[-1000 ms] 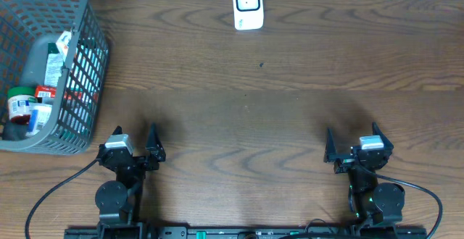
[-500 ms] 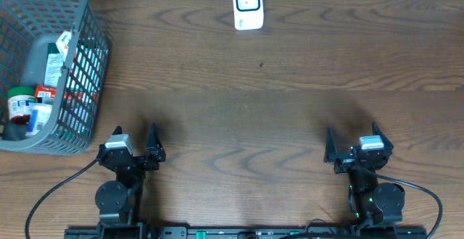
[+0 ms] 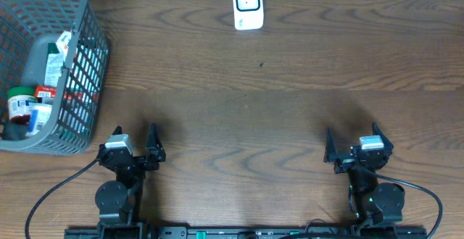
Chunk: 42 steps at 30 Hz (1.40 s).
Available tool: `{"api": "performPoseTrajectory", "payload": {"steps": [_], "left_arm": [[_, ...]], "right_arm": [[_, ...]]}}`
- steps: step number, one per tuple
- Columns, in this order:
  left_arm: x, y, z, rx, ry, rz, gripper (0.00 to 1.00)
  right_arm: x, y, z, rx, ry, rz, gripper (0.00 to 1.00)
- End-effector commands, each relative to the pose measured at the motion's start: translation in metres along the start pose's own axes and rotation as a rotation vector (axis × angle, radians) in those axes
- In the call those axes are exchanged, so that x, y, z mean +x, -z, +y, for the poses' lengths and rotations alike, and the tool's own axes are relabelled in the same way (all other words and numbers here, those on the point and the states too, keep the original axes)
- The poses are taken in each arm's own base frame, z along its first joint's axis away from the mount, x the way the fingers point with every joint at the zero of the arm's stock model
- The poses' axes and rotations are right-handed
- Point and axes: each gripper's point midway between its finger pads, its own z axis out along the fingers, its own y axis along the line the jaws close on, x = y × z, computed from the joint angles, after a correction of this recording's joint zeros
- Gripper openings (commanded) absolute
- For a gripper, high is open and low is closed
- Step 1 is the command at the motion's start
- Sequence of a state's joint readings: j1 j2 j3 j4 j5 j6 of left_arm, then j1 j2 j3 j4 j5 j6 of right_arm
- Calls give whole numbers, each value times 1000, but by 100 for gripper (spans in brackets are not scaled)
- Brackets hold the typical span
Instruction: Scan the item barcode
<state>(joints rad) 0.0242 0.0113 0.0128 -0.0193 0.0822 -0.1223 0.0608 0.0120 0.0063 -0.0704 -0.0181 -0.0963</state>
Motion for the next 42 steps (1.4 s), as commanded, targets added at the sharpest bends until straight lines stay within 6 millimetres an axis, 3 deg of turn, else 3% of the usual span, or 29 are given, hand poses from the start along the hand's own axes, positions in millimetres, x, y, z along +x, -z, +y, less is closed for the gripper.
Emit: {"api": "performPoseTrajectory", "payload": {"steps": [1,11,15,19,22,28,33,37,42], "left_arm": [[15,0,0,8,-16,55,86],[12,0,-2,14,-10,44,86],[9,3,-27,160,-4,47,86],[-5,10,-36,192,-4,58,86],[-27,19,-41,194,-6,45,86],[-94,43,-54,194,-5,45,86],[-145,52,-64,182,3,109,86],[-194,43,-74,176,9,164,86],[-258,15,-85,165,-33,247,86]], "right_arm": [[1,0,-4,19,5,2,99],[1,0,-4,18,5,2,99],[1,0,-4,19,5,1,99],[1,0,-4,18,5,2,99],[1,0,-4,18,5,2,99],[1,0,-4,19,5,2,99],[1,0,-4,18,5,2,99],[1,0,-4,19,5,2,99],[1,0,-4,19,5,2,99]]}}
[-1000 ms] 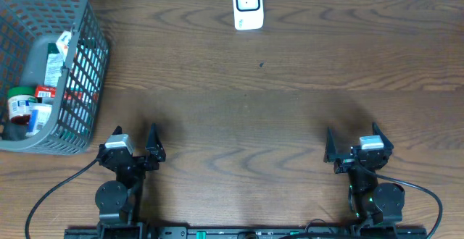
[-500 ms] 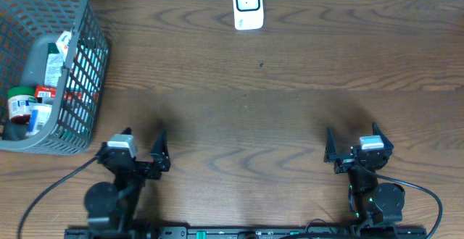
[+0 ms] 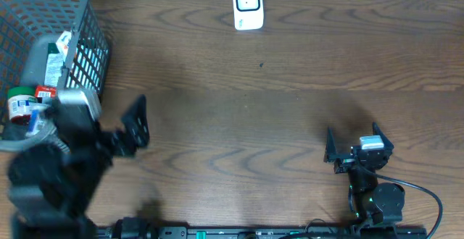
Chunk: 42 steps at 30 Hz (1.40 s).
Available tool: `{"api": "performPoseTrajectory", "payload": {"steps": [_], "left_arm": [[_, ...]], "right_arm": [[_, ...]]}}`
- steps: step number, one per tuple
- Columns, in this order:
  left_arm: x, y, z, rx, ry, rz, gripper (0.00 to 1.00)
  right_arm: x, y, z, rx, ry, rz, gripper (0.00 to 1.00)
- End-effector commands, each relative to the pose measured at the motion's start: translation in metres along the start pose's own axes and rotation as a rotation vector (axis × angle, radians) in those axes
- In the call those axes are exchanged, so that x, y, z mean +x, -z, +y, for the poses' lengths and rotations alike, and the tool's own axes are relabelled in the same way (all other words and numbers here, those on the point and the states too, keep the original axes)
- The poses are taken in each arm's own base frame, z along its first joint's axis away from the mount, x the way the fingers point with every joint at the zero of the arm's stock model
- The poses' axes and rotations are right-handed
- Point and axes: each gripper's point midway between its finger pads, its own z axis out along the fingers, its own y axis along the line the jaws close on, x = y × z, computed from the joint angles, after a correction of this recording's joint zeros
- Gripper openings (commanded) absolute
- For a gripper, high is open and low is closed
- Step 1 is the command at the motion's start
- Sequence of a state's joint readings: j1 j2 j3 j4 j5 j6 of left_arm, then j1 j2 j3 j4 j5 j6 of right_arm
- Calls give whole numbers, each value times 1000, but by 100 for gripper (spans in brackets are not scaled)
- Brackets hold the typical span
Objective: Scan the item barcode
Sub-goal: 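Move the left gripper over the grey basket and reach inside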
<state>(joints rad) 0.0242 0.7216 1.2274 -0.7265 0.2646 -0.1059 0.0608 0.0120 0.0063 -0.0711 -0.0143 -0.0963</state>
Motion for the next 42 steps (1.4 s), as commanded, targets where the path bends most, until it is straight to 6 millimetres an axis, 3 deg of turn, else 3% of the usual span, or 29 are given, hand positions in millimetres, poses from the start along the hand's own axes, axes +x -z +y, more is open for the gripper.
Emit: {"api": "performPoseTrajectory", "payload": {"steps": [1,5,7,10,13,17,21,30,36,42], "left_arm": [[-48,-12,-10,15,-47,36,86],[-83,-33,-11,3,-81,133,86],[-100,-52,-3,-21,-105,194,86],[-108,-74,20,-75,-69,242,86],[-104,-96,61,-158,-13,291,86],[-91,-108,127,-276,30,356,86],[-72,-97,190,-442,68,433,86],[-27,-74,264,-580,238,563,84],[30,-54,306,-641,422,716,81],[75,-51,330,-659,530,805,81]], "right_arm": [[0,0,-3,15,5,1,99],[0,0,-3,14,5,1,99],[0,0,-3,15,5,1,99],[0,0,-3,15,5,1,99],[0,0,-3,14,5,1,99],[0,0,-3,15,5,0,99],[0,0,-3,15,5,1,99],[0,0,-3,15,5,0,99],[0,0,-3,15,5,1,99],[0,0,-3,15,5,1,99]]}}
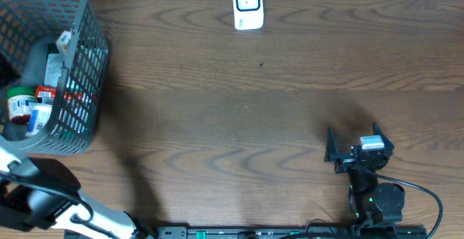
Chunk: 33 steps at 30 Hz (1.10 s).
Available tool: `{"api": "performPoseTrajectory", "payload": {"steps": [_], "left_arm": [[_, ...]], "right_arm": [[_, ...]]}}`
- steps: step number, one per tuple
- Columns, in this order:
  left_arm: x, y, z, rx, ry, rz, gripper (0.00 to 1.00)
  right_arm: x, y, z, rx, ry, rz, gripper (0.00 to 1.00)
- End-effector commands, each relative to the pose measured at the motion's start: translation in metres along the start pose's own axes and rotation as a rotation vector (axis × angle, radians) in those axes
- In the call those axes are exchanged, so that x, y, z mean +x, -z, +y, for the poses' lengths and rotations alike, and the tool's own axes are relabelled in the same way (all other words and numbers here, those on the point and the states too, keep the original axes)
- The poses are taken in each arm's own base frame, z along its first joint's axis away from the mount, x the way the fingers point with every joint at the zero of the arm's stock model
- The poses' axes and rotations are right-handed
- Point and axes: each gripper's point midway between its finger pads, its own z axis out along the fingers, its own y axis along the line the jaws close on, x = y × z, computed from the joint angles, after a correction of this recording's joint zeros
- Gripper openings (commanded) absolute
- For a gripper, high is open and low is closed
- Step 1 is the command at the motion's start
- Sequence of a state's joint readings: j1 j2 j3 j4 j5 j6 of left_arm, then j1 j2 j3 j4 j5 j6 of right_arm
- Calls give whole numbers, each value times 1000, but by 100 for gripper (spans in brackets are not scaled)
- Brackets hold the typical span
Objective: Scan the item barcode
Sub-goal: 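Move the left gripper over the grey basket and reach inside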
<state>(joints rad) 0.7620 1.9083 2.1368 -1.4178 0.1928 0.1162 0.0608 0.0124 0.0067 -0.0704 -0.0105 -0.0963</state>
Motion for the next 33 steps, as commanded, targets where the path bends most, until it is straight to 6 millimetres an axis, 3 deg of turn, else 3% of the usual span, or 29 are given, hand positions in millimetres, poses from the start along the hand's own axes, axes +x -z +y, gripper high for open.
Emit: {"api": "performPoseTrajectory", "payload": {"steps": [1,4,10,14,25,33], "left_arm": [[8,-20,11,-12,30,59,82],[16,-43,14,-8,36,117,82],[27,-63,17,-5,9,175,82],[31,-73,19,-11,7,188,83],[28,-86,-2,-16,-68,176,82],[37,-103,4,-73,-84,204,83]], "right_arm": [[1,0,-2,11,5,1,99],[1,0,-2,11,5,1,99],[1,0,-3,11,5,1,99],[1,0,-2,11,5,1,99],[1,0,-2,11,5,1,99],[1,0,-3,11,5,1,99]]}}
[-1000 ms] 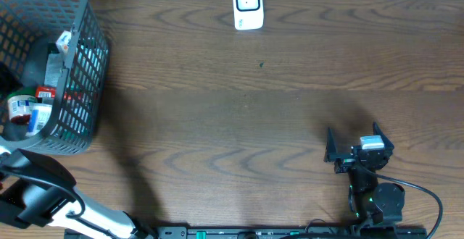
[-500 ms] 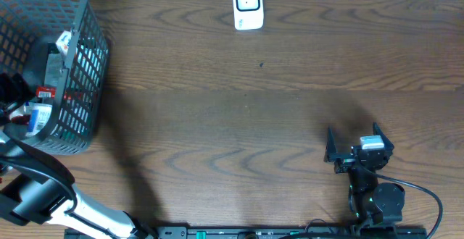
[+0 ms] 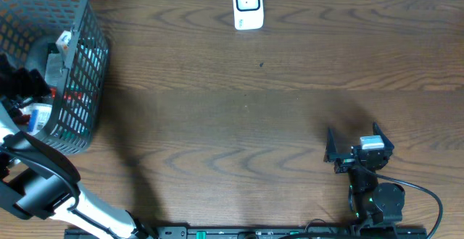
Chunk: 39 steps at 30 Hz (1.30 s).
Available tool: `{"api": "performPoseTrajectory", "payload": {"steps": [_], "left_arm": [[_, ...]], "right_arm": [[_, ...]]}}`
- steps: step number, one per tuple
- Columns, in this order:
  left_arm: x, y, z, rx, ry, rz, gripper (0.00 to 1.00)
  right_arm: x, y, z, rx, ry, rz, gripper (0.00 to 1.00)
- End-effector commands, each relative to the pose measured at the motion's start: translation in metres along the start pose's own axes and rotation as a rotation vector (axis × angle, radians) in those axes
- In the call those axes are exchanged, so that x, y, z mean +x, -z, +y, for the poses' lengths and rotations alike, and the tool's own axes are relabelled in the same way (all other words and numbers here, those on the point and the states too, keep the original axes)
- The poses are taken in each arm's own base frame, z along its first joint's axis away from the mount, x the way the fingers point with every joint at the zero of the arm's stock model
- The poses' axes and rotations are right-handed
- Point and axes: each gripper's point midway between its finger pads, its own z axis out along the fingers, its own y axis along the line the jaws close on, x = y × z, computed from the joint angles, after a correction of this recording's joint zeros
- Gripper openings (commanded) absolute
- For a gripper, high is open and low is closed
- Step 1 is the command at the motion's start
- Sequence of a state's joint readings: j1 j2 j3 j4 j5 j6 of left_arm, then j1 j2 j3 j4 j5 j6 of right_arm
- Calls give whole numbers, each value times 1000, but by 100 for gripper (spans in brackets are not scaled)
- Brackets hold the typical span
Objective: Scan the item barcode
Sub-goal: 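Move the left gripper over the grey basket and reach inside, then grasp the mint-green wet-wipe pack in the basket with the left gripper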
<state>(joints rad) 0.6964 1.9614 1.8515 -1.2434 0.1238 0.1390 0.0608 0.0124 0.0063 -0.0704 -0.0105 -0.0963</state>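
Note:
A grey mesh basket [image 3: 85, 72] at the table's left end holds several grocery items: a white carton [image 3: 55, 66], a red-labelled can [image 3: 64, 94] and a white and blue pack [image 3: 38, 114]. My left gripper [image 3: 19, 85] is down inside the basket over these items, and its dark body hides its jaws and whatever lies under it. A white barcode scanner [image 3: 247, 6] stands at the far edge, centre. My right gripper [image 3: 354, 143] rests near the front right, open and empty.
My left arm's black and white links [image 3: 40, 188] stretch from the front left corner up toward the basket. The brown wooden table [image 3: 239, 101] lies between basket, scanner and right arm.
My left gripper was out of view with only the arm's links at the front left. Now it sits inside the basket, covering the green-capped jar. The right arm has not moved.
Both grippers first rested open at the front of the table. Then my left arm was raised beside the basket's right wall. After that only its links showed at the front left corner, and now its gripper is down among the basket's items.

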Motion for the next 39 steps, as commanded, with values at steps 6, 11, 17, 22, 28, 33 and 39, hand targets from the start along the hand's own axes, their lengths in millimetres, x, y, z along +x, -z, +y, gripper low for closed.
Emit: {"api": "performPoseTrajectory", "payload": {"steps": [6,11,17,22,28,33,39], "left_arm": [[4,-26,7,-31,-12,22,84],[5,-37,8,-31,-12,22,85],[5,-42,8,-30,-13,17,85],[4,-42,8,-31,-14,13,85],[-9,-34,7,-34,-18,-40,85],[-33,-5,5,-41,-28,-141,85],[-60,21,-33,59,-67,-273,85]], "right_arm": [[0,0,-3,11,5,1,99],[0,0,-3,11,5,1,99],[0,0,-2,11,5,1,99],[0,0,-2,11,5,1,99],[0,0,-3,11,5,1,99],[0,0,-2,11,5,1,99],[0,0,-3,11,5,1,99]]}}
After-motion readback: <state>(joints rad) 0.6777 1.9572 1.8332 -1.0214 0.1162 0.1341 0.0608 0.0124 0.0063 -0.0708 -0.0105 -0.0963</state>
